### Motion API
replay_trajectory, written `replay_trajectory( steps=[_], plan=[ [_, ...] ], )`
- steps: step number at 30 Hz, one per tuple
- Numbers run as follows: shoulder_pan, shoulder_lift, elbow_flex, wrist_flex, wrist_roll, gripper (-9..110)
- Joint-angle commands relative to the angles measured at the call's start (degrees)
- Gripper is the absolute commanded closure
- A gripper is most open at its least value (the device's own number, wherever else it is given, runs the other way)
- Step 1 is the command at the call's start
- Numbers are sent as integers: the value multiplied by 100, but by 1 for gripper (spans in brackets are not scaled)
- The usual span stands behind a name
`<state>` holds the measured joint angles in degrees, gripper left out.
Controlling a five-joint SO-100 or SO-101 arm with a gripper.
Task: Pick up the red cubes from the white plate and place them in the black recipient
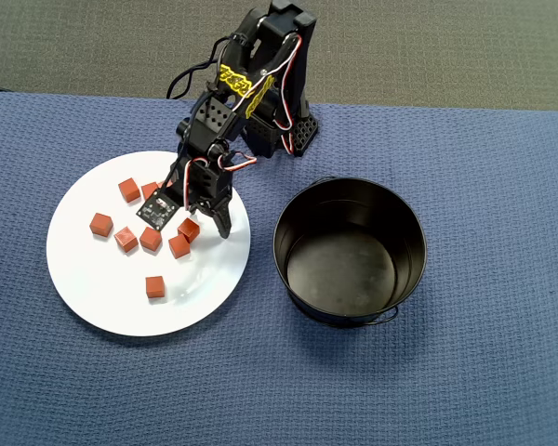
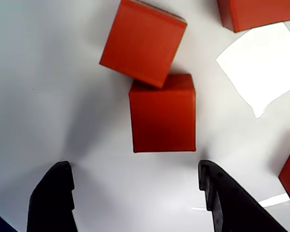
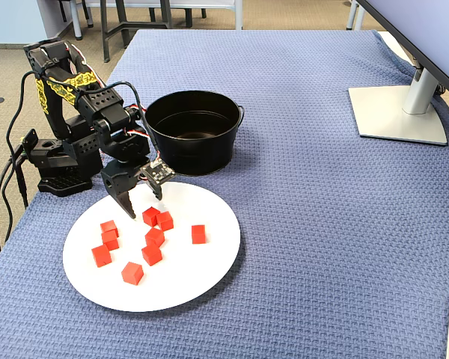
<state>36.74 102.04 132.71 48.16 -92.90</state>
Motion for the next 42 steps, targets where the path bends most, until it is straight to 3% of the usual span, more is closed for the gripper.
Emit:
replay_trajectory(
  steps=[1, 35, 42],
  plan=[
    [167, -202, -589, -79, -114, 76],
    [167, -703, -1160, -237, -123, 84],
    [114, -686, -1090, -369, 9, 98]
  ],
)
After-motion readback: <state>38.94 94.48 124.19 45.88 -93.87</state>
